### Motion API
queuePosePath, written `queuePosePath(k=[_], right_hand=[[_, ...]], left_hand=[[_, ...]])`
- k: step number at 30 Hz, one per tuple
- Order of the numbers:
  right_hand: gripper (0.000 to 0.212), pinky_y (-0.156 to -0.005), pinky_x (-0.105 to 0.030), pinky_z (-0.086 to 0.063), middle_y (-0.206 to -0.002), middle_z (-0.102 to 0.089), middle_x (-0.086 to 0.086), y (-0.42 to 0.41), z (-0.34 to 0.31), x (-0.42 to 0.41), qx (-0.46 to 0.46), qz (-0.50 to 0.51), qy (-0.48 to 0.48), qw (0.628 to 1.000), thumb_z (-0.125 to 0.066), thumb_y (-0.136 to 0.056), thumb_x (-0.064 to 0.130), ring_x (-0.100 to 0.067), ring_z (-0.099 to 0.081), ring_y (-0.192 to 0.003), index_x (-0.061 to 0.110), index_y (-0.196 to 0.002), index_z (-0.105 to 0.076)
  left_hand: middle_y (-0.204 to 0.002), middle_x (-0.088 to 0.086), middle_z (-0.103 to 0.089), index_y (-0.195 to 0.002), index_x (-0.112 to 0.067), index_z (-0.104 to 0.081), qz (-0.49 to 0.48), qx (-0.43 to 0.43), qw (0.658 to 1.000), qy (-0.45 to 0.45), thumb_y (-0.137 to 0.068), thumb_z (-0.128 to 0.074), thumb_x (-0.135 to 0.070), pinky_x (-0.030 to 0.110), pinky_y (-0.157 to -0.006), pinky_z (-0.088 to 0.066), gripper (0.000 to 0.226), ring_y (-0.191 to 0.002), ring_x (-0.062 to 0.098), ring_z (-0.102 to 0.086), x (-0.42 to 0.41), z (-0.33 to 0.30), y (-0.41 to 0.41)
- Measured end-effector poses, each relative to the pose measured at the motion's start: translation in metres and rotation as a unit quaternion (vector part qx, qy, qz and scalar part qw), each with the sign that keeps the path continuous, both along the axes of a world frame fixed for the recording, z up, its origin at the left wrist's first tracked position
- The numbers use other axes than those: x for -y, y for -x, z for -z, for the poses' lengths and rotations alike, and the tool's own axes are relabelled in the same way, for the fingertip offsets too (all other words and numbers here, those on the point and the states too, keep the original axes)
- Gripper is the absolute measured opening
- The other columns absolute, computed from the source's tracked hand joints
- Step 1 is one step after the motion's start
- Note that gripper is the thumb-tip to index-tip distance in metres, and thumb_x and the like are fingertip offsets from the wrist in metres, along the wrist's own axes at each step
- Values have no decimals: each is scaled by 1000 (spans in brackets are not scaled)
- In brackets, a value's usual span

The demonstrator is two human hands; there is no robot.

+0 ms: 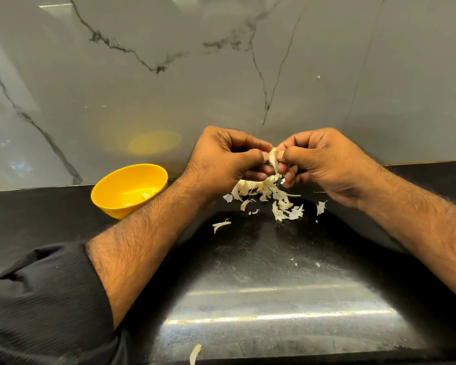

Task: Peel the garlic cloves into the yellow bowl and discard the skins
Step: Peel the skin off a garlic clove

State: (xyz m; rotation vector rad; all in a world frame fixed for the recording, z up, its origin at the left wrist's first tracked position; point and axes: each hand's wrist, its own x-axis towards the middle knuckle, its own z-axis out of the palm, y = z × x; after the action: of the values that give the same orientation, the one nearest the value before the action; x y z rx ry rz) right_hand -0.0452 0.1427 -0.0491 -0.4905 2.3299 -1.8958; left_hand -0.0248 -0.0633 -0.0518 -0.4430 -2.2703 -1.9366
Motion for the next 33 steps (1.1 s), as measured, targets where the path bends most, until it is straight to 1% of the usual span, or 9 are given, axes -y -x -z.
queuePosePath(k=[6, 13, 16, 19, 22, 24, 28, 30, 33], right_hand=[[13, -61, -28, -57, -77, -70, -11, 0, 0, -1, -9, -19, -20, 1000, -67, -100, 7, -16, -61, -62, -3, -103, -74], [10, -60, -30, -56, -73, -70, -9, 4, -2, -6, -21, 10, -25, 999, -66, -99, 5, -15, -60, -60, -1, -99, -74], [0, -65, -38, -60, -74, -74, -13, 5, -2, -8, -52, 34, -86, 994, -75, -91, 1, -18, -64, -59, 1, -91, -75], [13, -72, -40, -65, -76, -76, -7, 7, -4, -11, -97, 51, -178, 978, -82, -84, 0, -17, -72, -66, 12, -87, -77], [12, -74, -31, -62, -78, -76, 4, 6, -8, -14, -126, 46, -228, 964, -84, -87, 14, -10, -73, -73, 24, -89, -77], [7, -74, -31, -63, -76, -76, 4, 6, -8, -14, -143, 46, -223, 963, -80, -93, 27, -13, -74, -73, 22, -88, -77], [15, -84, -39, -65, -86, -77, 3, 6, -7, -14, -159, 41, -221, 961, -84, -88, 16, -11, -74, -78, 26, -94, -75], [7, -80, -37, -64, -82, -75, 5, 4, -8, -14, -172, 28, -231, 957, -82, -90, 26, -8, -71, -74, 27, -93, -76], [12, -72, -34, -62, -76, -73, 5, 0, -9, -11, -203, 34, -224, 953, -77, -93, 39, -14, -69, -70, 28, -90, -78]], left_hand=[[-89, 17, -81, -107, 3, -77, 8, 15, 1000, 25, -86, -81, 4, 39, -75, -68, 21, -83, 31, -81, -1, -2, -4], [-93, 28, -77, -112, 6, -61, -11, 34, 999, -29, -88, -73, 15, 34, -67, -65, 29, -76, 31, -78, -1, -1, 0], [-94, 22, -79, -108, 2, -61, 1, 29, 999, -38, -89, -74, 12, 35, -71, -66, 24, -81, 31, -79, 2, -2, 1], [-99, 19, -79, -111, 4, -67, 9, 24, 999, -20, -91, -72, 9, 34, -77, -64, 21, -84, 27, -78, 4, -2, 1], [-101, 17, -80, -111, 1, -72, 11, 11, 1000, 2, -93, -70, 9, 29, -76, -62, 19, -84, 22, -76, 5, -1, 1], [-101, 16, -80, -111, 1, -73, 9, 5, 1000, 10, -94, -71, 7, 25, -74, -61, 19, -83, 20, -75, 5, -1, 1], [-100, 17, -80, -113, 3, -73, 1, -1, 1000, 13, -92, -74, 4, 25, -71, -60, 20, -80, 19, -75, 5, -1, 2], [-97, 15, -80, -112, 2, -74, -8, -12, 1000, 26, -91, -77, 2, 27, -72, -62, 21, -80, 20, -77, 4, 0, 2], [-91, 11, -81, -107, -3, -77, -23, -35, 997, 59, -91, -79, -2, 27, -72, -61, 16, -80, 21, -78, 4, 1, 2]])
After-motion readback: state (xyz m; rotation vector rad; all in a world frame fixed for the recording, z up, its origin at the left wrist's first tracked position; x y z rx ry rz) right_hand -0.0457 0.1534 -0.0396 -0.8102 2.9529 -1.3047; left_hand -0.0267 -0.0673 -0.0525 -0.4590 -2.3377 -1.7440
